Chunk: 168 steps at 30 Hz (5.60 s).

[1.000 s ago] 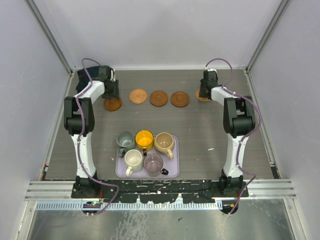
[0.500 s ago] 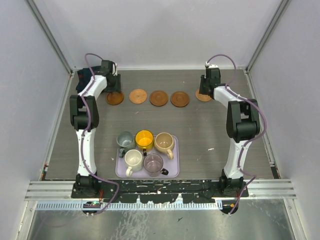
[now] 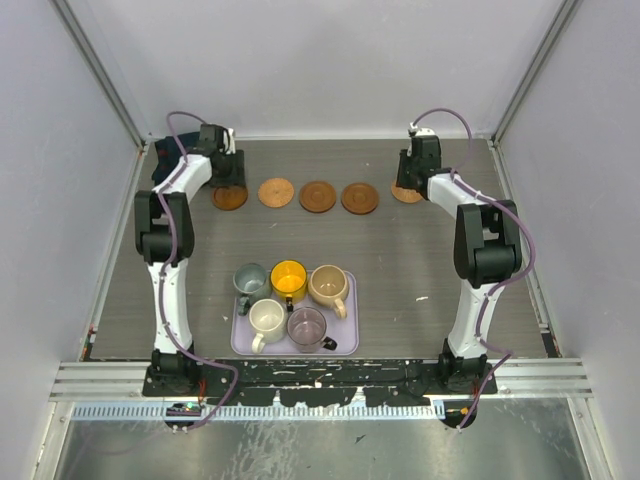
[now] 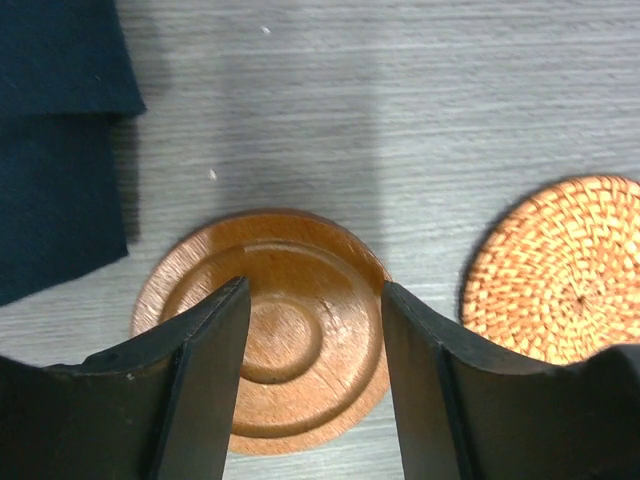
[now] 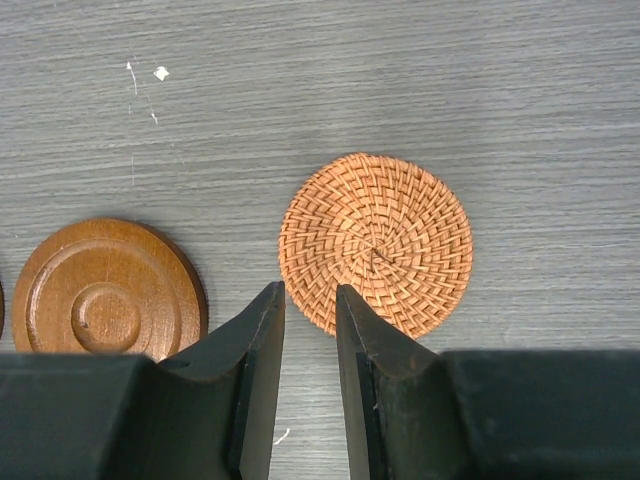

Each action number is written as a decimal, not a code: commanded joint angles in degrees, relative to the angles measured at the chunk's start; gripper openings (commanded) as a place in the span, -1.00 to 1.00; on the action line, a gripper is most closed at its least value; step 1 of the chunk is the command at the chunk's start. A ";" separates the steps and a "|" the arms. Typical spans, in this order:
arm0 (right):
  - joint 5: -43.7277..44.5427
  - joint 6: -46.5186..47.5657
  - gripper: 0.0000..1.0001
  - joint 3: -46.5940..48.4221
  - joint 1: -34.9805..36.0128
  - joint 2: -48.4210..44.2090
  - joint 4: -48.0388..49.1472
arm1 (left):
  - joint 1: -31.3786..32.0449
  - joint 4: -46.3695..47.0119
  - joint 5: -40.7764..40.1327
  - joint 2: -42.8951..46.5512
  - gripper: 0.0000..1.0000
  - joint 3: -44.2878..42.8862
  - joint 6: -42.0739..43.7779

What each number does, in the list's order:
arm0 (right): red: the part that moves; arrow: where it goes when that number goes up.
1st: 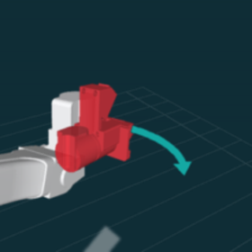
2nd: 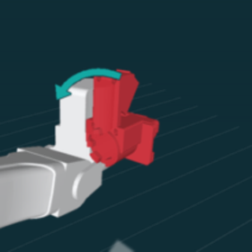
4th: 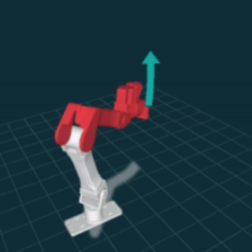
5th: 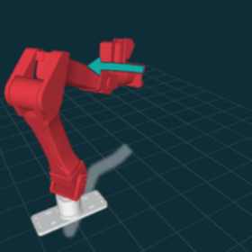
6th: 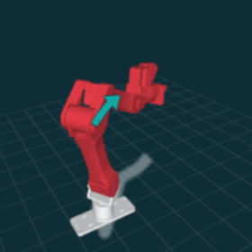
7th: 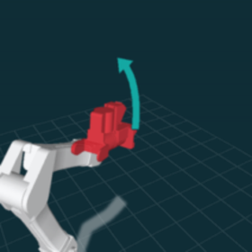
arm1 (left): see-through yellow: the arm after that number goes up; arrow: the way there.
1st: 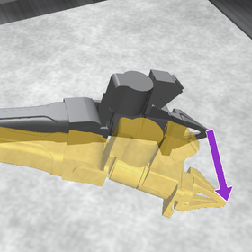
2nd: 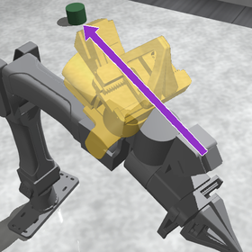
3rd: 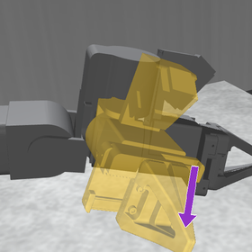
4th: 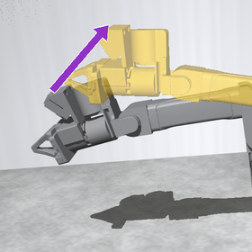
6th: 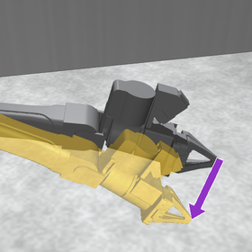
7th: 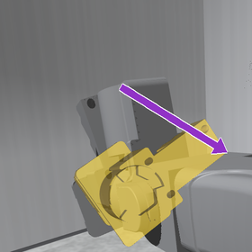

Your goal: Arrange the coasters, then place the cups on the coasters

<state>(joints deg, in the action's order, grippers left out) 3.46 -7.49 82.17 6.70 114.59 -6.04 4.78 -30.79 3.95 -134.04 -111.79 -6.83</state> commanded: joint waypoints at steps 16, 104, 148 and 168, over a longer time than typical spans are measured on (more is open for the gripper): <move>6.65 1.90 -0.57 7.04 -0.37 4.90 0.07 | 3.75 11.79 12.34 11.23 -0.18 8.60 -0.91; 4.90 -0.92 -0.55 -1.66 2.78 -6.50 -2.46 | 10.38 7.55 10.49 14.43 -0.09 8.30 -1.38; -0.01 -4.42 -0.11 -34.86 10.83 -36.40 1.63 | 16.18 26.07 -5.43 70.20 0.63 67.29 -8.87; -4.50 -6.70 0.31 -39.05 23.00 -53.56 -8.35 | 29.23 14.22 -16.16 92.78 0.87 78.32 -15.36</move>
<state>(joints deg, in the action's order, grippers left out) -1.08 -13.04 43.11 27.73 63.05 -12.38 30.85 -14.28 -6.72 -43.64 -33.26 -20.75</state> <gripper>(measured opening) 0.652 0.935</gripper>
